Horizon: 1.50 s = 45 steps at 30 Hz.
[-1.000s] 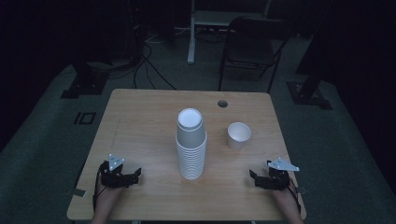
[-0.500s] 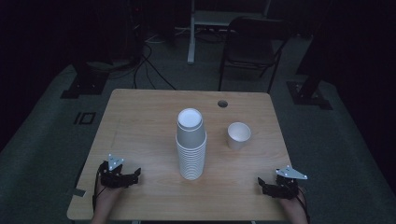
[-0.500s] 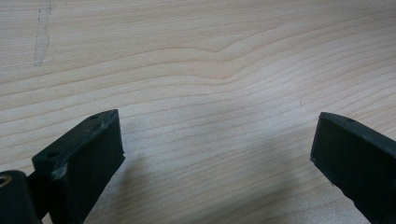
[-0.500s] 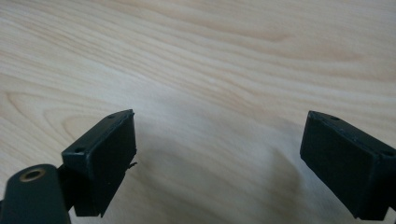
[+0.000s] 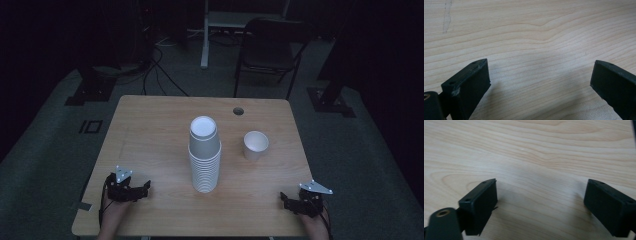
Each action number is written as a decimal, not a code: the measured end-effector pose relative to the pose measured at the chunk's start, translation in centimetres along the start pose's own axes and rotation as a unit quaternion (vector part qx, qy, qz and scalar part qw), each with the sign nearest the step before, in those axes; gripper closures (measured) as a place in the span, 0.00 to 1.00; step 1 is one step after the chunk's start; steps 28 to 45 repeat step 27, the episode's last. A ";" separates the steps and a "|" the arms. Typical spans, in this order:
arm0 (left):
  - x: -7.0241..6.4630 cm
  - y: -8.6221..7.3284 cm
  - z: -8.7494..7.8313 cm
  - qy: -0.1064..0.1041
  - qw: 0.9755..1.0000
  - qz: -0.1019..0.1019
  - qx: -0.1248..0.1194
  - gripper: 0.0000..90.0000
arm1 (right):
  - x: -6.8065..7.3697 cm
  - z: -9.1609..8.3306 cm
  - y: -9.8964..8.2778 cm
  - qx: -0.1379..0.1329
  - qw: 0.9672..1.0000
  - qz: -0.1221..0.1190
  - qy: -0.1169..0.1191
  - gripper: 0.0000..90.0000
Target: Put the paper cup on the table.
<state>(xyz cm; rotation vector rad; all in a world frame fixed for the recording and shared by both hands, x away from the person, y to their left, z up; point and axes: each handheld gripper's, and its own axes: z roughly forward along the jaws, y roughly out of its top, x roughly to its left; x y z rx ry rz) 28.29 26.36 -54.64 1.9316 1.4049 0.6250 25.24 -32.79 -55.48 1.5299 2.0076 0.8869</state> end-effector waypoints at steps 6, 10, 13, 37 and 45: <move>0.0 0.0 0.0 0.000 1.000 -0.003 0.000 0.03 | 0.1 0.0 0.0 0.001 1.000 0.004 -0.010 0.13; 0.0 0.0 0.1 -0.002 1.000 -0.002 0.006 0.03 | 0.1 0.0 0.0 0.001 1.000 -0.001 -0.006 0.13; 0.0 0.0 0.1 -0.001 1.000 0.000 0.010 0.03 | 0.2 0.0 0.0 0.001 1.000 -0.002 -0.003 0.13; -0.6 0.2 0.6 0.007 0.999 0.005 0.037 0.03 | 0.2 0.1 0.0 0.001 1.000 -0.005 0.000 0.13; -0.6 0.2 0.6 0.007 0.999 0.005 0.037 0.03 | 0.2 0.1 0.0 0.001 1.000 -0.005 0.000 0.13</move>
